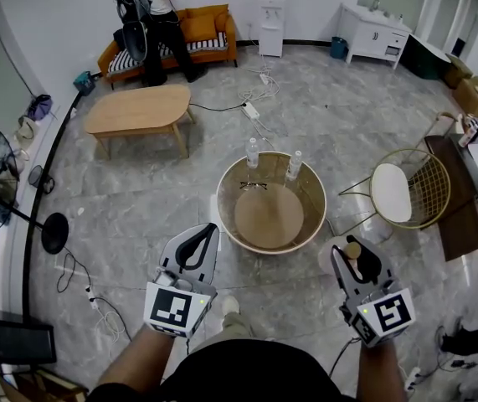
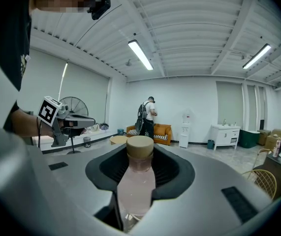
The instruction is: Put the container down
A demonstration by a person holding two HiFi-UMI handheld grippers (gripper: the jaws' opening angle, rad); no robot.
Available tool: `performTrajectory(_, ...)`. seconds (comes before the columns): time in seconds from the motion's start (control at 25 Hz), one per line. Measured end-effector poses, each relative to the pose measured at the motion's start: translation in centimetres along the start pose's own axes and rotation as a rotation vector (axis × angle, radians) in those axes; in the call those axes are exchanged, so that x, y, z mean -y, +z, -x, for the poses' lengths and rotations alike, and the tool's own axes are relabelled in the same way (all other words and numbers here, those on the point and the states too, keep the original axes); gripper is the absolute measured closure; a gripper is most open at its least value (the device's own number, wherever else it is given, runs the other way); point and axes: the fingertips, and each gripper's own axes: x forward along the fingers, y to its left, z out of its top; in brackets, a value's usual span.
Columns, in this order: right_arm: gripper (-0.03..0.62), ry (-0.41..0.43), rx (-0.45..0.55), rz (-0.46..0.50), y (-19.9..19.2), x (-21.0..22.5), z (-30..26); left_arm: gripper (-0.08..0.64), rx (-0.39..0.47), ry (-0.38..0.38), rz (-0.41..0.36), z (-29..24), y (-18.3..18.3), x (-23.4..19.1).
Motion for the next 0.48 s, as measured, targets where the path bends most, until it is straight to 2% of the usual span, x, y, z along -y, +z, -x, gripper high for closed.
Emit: performTrajectory(0.48, 0.446, -0.028, 0.024, 0.002, 1.7, 0.6, -4.4, 0.545, -0.010, -0.013, 0.000, -2.6, -0.5, -3.4)
